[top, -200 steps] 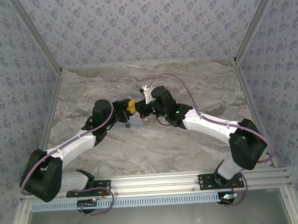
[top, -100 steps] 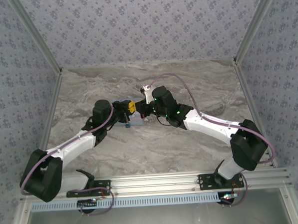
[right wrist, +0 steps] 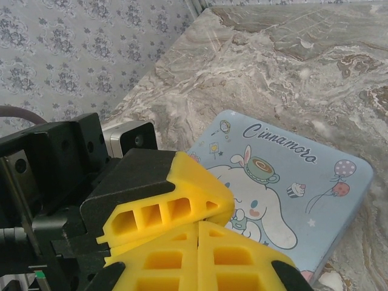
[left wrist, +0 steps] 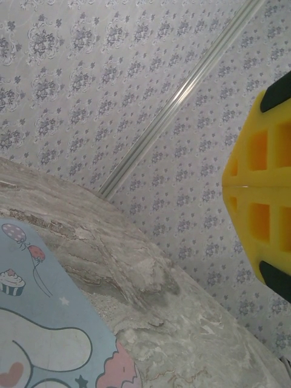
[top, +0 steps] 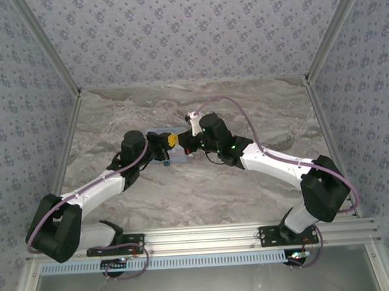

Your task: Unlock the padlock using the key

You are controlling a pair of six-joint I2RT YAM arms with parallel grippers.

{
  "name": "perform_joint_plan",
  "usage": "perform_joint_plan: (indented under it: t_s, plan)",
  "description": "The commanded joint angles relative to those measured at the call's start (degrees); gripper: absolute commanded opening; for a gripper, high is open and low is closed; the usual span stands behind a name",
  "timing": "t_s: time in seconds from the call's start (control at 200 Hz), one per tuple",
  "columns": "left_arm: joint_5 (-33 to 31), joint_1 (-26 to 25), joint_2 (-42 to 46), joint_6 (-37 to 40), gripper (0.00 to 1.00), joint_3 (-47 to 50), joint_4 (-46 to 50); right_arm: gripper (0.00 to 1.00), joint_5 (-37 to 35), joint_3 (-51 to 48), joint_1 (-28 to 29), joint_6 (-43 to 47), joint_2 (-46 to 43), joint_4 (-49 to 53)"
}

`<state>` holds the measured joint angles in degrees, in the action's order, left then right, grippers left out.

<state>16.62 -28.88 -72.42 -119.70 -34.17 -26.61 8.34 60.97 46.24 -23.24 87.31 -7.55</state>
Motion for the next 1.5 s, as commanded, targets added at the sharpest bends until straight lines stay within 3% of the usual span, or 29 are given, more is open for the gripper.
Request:
perform_joint_plan:
  t_s: [0.0,0.18,0.39,0.595,0.82,1.004,1.499]
  plan:
    - [-1.3,0.3,1.7,-3.4,0.0,-1.8,1.5,0.05,1.5,-0.5,-1.3,-2.1,-2.2,-0.4]
    - [-3.2,0.9,3.2,20.5,0.0,-10.2,13.5,0.27,6.4,-2.5,-3.7,-4.3,-4.4,-2.5]
    - [-6.1,0.2,5.0,50.3,0.0,-18.7,18.2,0.4,9.4,-6.2,-6.5,-7.2,-7.7,-8.5]
    - [-3.5,-0.3,7.5,65.2,0.0,-20.6,16.7,0.52,17.8,-10.8,-10.8,-16.2,-8.9,-27.9]
    - [0.6,-0.4,8.8,69.4,0.0,-20.9,11.6,0.56,24.8,-8.8,-11.2,-19.6,-7.3,-38.3]
    - [1.5,-0.5,8.5,67.6,0.0,-20.9,8.3,0.57,25.4,-6.3,-10.2,-20.6,-5.4,-38.6]
    - [2.3,-0.5,8.0,64.9,0.0,-19.8,5.5,0.44,25.3,-2.2,-8.6,-22.8,-0.1,-39.1]
